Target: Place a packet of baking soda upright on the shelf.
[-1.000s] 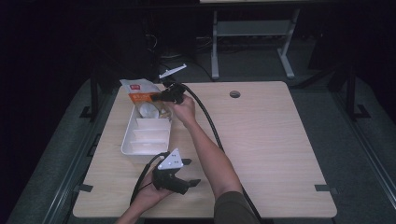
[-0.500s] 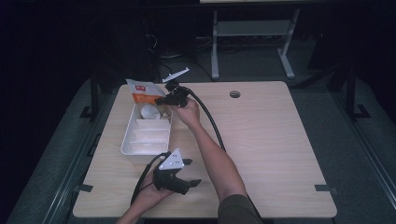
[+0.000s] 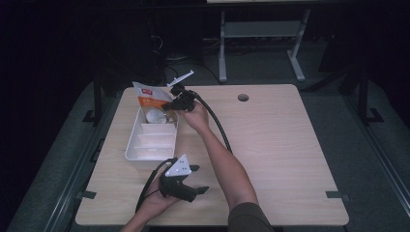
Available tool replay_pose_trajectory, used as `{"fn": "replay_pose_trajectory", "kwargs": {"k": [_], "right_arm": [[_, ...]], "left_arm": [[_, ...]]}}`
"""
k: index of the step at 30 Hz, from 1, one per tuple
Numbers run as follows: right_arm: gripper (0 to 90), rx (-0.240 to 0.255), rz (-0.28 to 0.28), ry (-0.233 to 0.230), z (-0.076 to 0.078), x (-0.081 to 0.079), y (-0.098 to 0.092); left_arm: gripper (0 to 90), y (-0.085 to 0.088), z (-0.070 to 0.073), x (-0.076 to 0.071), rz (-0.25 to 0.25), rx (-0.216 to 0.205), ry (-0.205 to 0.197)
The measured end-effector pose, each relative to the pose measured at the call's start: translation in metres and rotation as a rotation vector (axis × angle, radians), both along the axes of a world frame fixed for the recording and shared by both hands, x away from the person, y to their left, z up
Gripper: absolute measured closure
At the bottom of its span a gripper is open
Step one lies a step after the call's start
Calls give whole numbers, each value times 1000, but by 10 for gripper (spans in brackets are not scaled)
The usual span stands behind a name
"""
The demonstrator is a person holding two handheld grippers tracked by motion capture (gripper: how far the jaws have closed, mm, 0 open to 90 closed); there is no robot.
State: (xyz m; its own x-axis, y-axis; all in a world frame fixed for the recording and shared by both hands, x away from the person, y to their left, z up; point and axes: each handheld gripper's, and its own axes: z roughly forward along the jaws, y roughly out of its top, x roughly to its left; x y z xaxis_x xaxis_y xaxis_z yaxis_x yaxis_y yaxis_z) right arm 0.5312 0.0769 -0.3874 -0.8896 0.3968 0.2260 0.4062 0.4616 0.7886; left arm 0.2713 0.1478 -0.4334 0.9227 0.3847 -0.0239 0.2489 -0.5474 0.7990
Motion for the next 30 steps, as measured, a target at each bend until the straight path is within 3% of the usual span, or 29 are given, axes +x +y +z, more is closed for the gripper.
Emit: {"fn": "replay_pose_trajectory", "kwargs": {"k": [3,9,30], "right_arm": [[807,9,5,9,3,-1,-2],[778,38,-10,-2,12,-1,-13],[634,35,-7,-1,23,-13,-42]], "left_arm": [[230,0,0,0,1,-3,0],[230,1,1,0,6,-14,-3],[229,3,1,3,16,-13,0]]}}
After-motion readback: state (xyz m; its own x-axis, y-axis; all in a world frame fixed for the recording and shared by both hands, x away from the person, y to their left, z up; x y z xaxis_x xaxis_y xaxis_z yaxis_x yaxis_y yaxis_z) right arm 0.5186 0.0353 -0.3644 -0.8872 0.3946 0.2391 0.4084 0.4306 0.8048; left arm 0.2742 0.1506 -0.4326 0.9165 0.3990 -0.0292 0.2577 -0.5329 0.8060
